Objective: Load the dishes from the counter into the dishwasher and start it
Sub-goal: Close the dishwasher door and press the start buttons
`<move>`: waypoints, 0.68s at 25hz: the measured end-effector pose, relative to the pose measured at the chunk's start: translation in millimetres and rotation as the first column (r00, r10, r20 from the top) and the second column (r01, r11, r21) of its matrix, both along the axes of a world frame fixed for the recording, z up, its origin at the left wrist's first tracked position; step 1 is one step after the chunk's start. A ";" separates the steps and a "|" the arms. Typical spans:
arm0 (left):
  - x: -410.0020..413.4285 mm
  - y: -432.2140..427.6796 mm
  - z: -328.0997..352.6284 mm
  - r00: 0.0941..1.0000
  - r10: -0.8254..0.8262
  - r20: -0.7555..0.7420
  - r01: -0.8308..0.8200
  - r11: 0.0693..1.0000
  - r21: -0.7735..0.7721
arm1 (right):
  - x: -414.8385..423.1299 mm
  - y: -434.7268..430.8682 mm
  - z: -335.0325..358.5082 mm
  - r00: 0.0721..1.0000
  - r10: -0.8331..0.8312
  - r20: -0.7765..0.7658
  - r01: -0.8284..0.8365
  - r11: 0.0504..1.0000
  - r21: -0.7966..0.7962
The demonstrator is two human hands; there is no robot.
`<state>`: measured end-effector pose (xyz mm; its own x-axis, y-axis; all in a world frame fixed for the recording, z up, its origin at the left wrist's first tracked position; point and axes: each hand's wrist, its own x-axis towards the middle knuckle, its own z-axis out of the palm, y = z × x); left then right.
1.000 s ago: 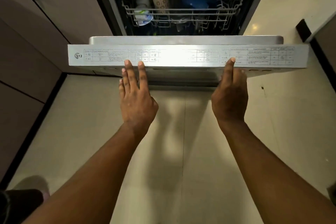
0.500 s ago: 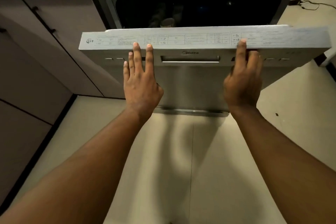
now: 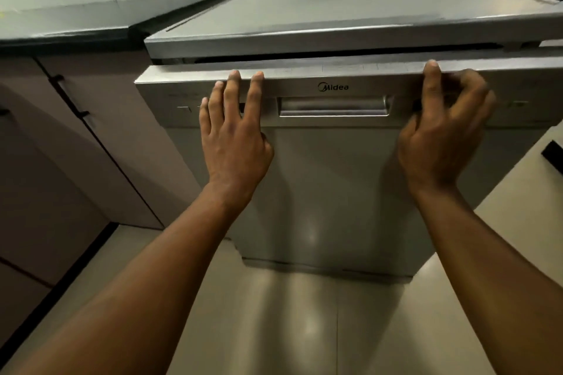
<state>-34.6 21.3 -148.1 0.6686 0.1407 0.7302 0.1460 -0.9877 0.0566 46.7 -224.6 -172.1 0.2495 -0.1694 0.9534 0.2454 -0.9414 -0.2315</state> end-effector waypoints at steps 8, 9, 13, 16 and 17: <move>39.4 -8.2 -11.9 0.982 -0.016 0.186 0.042 0.990 -0.138 | 30.6 9.1 0.4 0.998 -0.038 0.044 0.036 0.998 0.049; 40.9 -8.7 -14.1 0.982 -0.033 0.189 0.061 0.987 -0.148 | 29.4 9.9 -2.2 0.999 -0.036 0.033 0.035 0.998 0.045; 46.1 -4.5 -20.5 0.983 -0.118 0.141 0.140 0.977 -0.159 | 28.0 4.2 -35.9 0.990 0.049 -0.133 -0.057 0.997 -0.055; 44.5 8.6 -50.9 0.988 -0.130 0.087 0.145 0.971 -0.189 | 28.3 0.6 -67.4 0.964 0.063 -0.260 -0.095 0.989 -0.115; 44.3 12.9 -63.5 0.989 -0.136 0.050 0.143 0.970 -0.197 | 28.6 0.7 -72.1 0.955 0.057 -0.291 -0.096 0.988 -0.119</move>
<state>9.7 34.3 -211.6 0.6657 0.1934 0.7207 0.0019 -0.9663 0.2575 75.3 -223.9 -244.2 0.5223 -0.0186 0.8526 0.2592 -0.9490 -0.1795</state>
